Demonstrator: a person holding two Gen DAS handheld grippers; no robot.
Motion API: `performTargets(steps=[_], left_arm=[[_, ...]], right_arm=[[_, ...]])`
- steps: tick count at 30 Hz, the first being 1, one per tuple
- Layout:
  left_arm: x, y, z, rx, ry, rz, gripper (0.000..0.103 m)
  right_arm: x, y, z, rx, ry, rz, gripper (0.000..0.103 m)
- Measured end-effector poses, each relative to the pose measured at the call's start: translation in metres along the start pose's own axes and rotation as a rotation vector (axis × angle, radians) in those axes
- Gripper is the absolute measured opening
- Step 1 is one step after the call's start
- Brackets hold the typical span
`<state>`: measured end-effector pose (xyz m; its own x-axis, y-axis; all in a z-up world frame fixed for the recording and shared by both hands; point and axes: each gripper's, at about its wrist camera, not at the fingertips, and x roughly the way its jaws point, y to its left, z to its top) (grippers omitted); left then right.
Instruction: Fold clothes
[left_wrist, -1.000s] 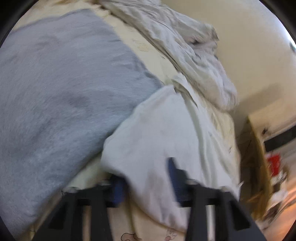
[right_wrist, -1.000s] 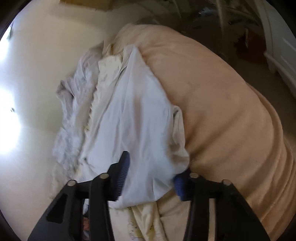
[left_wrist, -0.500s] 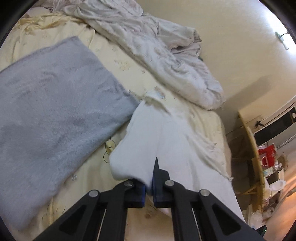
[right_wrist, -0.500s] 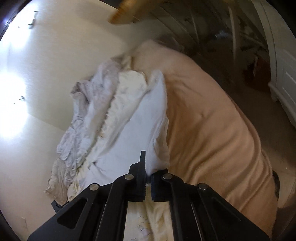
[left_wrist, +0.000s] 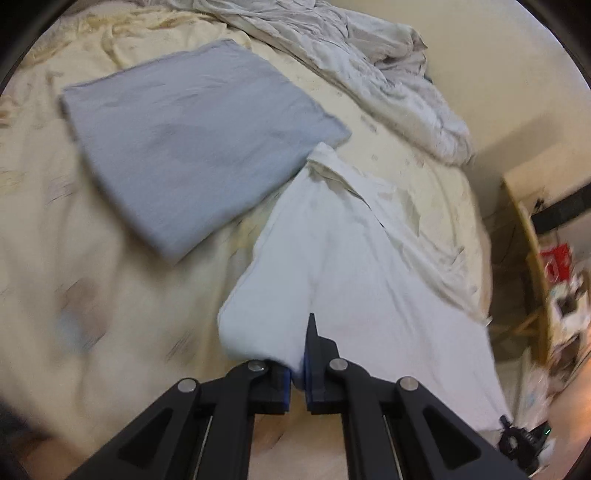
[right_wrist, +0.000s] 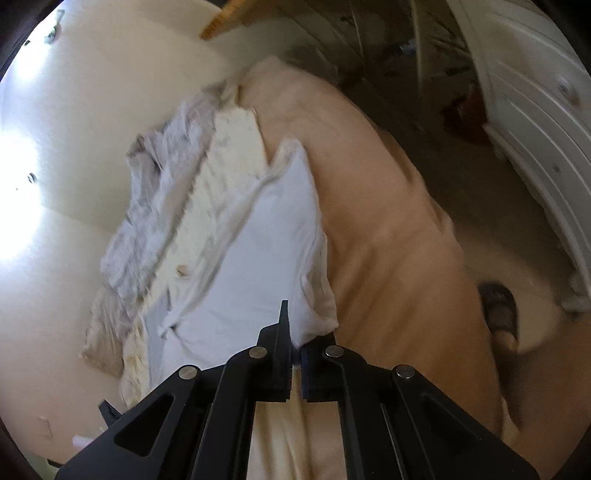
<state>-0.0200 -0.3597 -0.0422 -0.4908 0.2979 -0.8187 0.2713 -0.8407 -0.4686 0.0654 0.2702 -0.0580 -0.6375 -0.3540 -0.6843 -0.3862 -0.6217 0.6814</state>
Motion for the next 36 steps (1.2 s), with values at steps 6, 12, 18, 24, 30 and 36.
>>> performTargets(steps=[6,12,18,24,30,36], left_arm=[[-0.022,0.02,-0.055,0.064,0.081,0.079,0.005],[-0.014,0.028,-0.044,0.028,0.043,0.088,0.01],[-0.02,0.013,-0.033,0.075,0.002,0.057,0.007],[-0.055,0.021,-0.031,0.047,0.034,-0.009,0.007],[-0.021,0.032,-0.053,0.111,0.194,0.129,0.007],[-0.027,0.032,-0.058,0.155,0.205,0.229,0.032]], right_arm=[[-0.016,-0.028,-0.051,0.029,0.112,-0.083,0.002],[-0.015,-0.028,-0.044,0.025,0.108,-0.16,0.007],[-0.021,-0.017,-0.024,-0.056,0.059,-0.104,0.004],[-0.048,-0.002,-0.02,-0.033,0.05,-0.029,0.004],[-0.033,-0.029,-0.038,-0.025,0.175,-0.147,0.004],[-0.031,-0.016,-0.036,-0.133,0.208,-0.291,0.02]])
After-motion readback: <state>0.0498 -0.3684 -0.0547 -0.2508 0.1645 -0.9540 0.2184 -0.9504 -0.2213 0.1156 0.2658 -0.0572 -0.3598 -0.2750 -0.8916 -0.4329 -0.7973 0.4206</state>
